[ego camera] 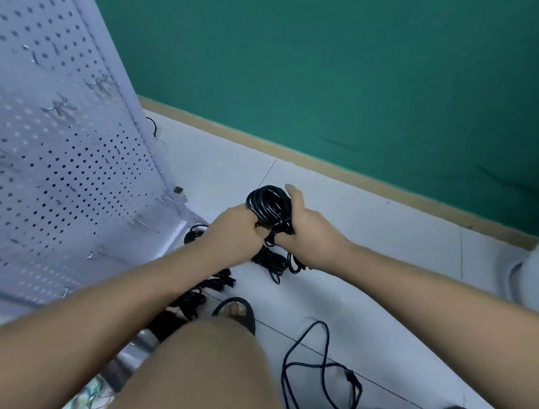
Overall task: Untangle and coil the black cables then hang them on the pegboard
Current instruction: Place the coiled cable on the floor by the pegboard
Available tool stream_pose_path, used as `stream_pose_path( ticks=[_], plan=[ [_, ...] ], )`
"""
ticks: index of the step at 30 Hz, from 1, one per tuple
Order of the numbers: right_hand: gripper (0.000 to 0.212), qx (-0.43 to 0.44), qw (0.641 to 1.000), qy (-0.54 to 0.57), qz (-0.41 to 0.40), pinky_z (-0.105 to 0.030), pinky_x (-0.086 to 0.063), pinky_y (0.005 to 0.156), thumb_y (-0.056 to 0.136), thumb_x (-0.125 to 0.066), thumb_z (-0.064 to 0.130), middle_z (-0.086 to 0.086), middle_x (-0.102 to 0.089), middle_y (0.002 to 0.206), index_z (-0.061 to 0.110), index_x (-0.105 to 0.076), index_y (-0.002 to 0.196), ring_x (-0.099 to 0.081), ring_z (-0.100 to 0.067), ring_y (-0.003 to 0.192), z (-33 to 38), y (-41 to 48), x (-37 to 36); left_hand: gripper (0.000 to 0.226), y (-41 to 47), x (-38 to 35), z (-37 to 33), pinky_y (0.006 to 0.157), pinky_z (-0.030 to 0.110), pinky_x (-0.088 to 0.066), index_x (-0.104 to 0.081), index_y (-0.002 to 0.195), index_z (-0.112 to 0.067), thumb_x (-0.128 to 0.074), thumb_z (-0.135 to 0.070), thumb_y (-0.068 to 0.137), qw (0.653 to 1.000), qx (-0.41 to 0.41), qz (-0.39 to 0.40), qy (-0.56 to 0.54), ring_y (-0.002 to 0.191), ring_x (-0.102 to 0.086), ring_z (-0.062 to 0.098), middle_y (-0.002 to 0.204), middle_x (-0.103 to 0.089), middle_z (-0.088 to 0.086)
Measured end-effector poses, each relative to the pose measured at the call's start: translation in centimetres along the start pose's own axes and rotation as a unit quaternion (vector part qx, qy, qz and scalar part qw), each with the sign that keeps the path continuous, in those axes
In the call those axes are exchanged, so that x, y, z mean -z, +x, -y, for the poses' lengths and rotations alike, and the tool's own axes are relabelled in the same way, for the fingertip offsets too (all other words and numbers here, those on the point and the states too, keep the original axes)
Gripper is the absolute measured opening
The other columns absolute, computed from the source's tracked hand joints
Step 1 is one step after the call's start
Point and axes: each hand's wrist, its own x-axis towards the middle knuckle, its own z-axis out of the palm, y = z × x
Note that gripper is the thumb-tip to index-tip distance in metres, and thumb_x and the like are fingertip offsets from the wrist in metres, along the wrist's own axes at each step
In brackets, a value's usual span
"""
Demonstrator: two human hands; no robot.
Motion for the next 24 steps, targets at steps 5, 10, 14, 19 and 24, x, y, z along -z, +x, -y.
stream_pose_path(
  ticks=[5,10,14,19,24],
  plan=[
    [0.106,-0.007,0.99,-0.137,0.038,-0.042,-0.049,0.072,0.104,-0.063,0.028,-0.02,-0.056,0.126,0.018,0.02,0.169,-0.055,-0.033,0.083,-4.4,5.2,-8.4,0.022,2.2,-6.4,6.0,0.059,0.032,-0.041,-0.063,0.086,-0.008,-0.054,-0.021,0.103,0.992,0.099,0.066,-0.029,0.079,-0.062,0.027,0.085,-0.062,0.005],
    [0.103,-0.013,0.979,-0.194,0.057,-0.04,-0.052,0.066,0.104,-0.063,0.031,-0.018,-0.052,0.136,0.014,0.015,0.169,-0.062,-0.033,0.09,-8.7,9.2,-15.2,0.035,3.8,-12.9,11.5,0.063,0.034,-0.043,-0.056,0.077,-0.004,-0.061,-0.023,0.106,0.957,0.227,0.094,-0.155,0.069,-0.053,0.026,0.071,-0.058,0.011],
    [0.07,0.009,0.981,-0.187,0.056,-0.038,-0.048,0.06,0.099,-0.065,0.028,-0.014,-0.062,0.123,0.011,-0.023,0.153,-0.054,-0.028,0.08,-11.3,11.4,-18.9,0.041,4.2,-17.4,15.4,0.068,0.035,-0.045,-0.068,0.09,0.007,-0.07,-0.033,0.1,0.906,0.33,0.073,-0.256,0.074,-0.058,0.026,0.078,-0.064,0.014],
    [0.049,0.045,0.967,-0.241,0.065,-0.038,-0.045,0.066,0.104,-0.063,0.039,-0.01,-0.06,0.12,0.008,-0.041,0.134,-0.062,-0.029,0.098,-13.4,13.0,-23.4,0.026,4.4,-20.3,18.8,0.068,0.034,-0.05,-0.071,0.083,-0.007,-0.083,-0.029,0.092,0.864,0.397,0.035,-0.307,0.072,-0.063,0.027,0.073,-0.067,0.008],
    [0.053,0.05,0.937,-0.345,0.008,-0.044,-0.043,0.092,0.094,-0.071,0.052,-0.01,-0.062,0.095,0.007,-0.05,0.113,-0.058,-0.032,0.094,-15.0,13.9,-26.9,0.039,4.8,-21.9,19.7,0.06,0.032,-0.044,-0.07,0.08,-0.002,-0.075,-0.037,0.095,0.894,0.386,0.005,-0.227,0.069,-0.062,0.024,0.076,-0.072,0.013]
  ],
)
